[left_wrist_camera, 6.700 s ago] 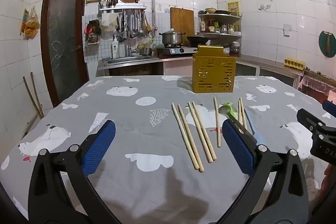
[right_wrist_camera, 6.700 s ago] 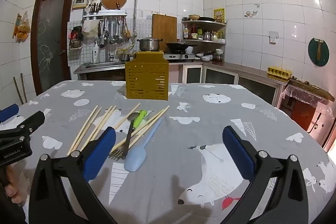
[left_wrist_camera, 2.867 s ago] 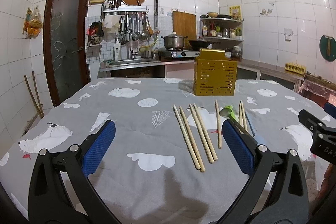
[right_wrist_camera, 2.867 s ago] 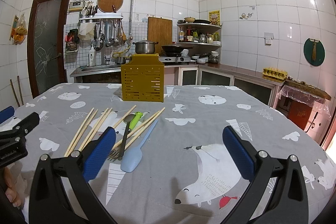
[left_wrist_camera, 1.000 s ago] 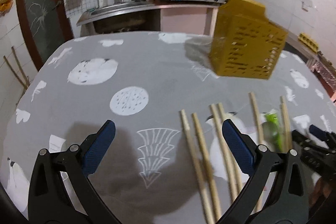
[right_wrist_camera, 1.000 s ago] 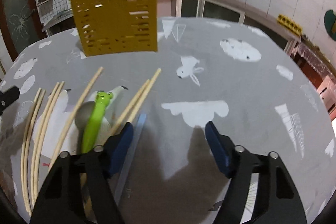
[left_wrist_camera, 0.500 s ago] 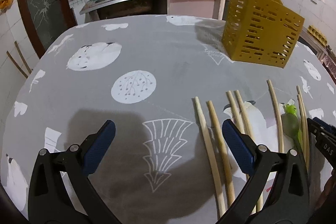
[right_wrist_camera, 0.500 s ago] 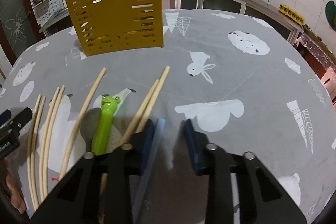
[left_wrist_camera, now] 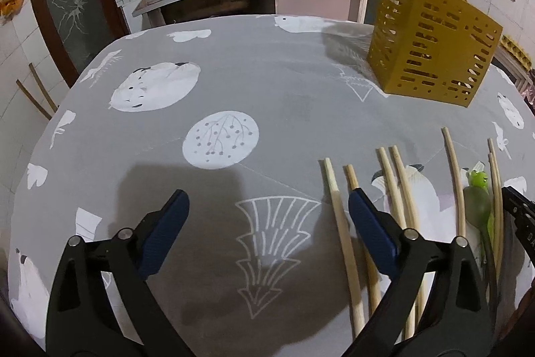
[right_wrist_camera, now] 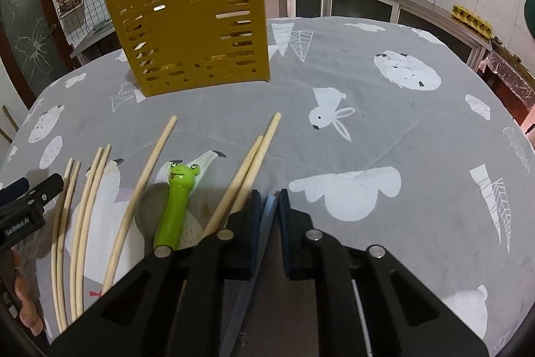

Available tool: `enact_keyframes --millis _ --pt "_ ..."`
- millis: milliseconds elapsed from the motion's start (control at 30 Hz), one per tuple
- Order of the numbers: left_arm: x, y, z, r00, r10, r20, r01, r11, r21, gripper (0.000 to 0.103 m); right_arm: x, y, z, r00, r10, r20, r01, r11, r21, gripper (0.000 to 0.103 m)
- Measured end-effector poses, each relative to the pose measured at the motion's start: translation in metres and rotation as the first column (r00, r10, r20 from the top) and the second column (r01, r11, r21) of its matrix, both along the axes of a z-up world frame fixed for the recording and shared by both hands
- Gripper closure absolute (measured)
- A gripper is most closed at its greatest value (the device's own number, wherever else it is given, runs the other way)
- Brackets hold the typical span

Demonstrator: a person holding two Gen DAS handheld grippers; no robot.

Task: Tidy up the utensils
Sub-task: 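Close the right tool on a wooden chopstick while the left tool grasps another, then lift the held chopsticks with both tools and lower them into the yellow holder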

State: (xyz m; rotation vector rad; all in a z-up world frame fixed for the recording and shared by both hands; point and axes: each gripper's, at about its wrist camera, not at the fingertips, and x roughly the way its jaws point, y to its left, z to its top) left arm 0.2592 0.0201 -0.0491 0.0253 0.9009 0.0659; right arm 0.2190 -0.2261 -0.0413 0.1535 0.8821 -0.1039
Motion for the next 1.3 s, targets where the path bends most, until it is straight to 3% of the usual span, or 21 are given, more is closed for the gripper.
enact_keyframes --millis 233,467,633,967,1300 --pt "0.003 -0.012 -0.008 0.998 -0.033 -0.045 0.033 0.999 0.006 0.03 -0.002 0.002 -0.001 1.0 -0.005 0.012 0.005 1.0 -0.01 0.091" --pt "0.007 -0.028 -0.006 0.996 -0.053 -0.072 0.052 0.998 -0.026 0.061 0.0 0.004 0.001 1.0 -0.016 -0.003 0.016 1.0 -0.02 0.092" --pt "0.009 -0.032 -0.006 0.995 -0.055 -0.083 0.053 0.998 -0.029 0.067 0.006 0.0 0.002 1.0 -0.025 -0.014 0.025 1.0 0.011 0.093" --pt "0.017 -0.032 -0.004 0.993 -0.06 -0.098 0.056 0.997 -0.043 0.095 0.019 -0.01 0.008 1.0 -0.03 -0.003 0.03 0.999 0.027 0.095" --pt "0.015 -0.02 -0.001 0.995 -0.06 -0.074 0.051 0.992 -0.111 0.097 0.007 -0.015 0.028 0.997 -0.008 0.078 0.003 0.998 0.058 0.095"
